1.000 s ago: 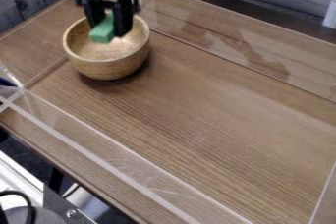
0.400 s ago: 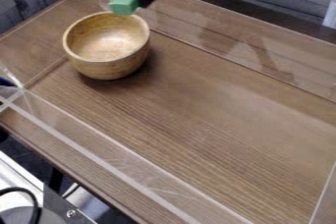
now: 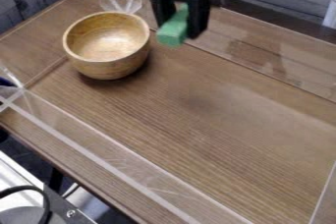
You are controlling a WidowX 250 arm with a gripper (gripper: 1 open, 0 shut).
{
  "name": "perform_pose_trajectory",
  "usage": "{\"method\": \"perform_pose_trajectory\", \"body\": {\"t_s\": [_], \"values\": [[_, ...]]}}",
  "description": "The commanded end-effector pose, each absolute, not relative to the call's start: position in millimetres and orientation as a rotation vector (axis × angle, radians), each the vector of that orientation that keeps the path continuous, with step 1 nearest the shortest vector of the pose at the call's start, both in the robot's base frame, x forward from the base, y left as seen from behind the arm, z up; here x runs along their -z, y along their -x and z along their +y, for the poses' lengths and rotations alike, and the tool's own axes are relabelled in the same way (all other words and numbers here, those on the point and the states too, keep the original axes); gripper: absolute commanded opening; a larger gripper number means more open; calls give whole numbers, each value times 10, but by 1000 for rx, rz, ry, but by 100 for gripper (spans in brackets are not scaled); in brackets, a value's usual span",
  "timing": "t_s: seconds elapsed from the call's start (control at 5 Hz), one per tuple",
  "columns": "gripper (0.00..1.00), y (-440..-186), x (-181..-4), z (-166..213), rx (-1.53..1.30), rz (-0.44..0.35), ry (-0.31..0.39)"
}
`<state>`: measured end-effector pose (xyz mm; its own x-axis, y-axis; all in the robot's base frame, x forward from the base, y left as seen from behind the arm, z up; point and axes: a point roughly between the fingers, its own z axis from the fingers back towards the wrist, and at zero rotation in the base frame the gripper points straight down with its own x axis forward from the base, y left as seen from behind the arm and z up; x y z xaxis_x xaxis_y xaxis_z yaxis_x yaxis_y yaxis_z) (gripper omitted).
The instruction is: Remove the green block from inside the brown bowl and put it on the table
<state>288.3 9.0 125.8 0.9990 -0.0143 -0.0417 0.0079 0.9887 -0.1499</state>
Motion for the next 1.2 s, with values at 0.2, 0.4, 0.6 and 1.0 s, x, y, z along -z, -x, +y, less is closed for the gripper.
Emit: {"method": "perform_pose_trajectory", "body": {"t_s": [0.2, 0.4, 0.6, 1.0], "values": [[0, -2737, -994, -23, 66, -15, 104], [0, -2676, -753, -33, 86, -5, 88], [0, -2622, -552, -13, 103, 7, 79], [0, -2643, -506, 23, 93, -10, 75]]}}
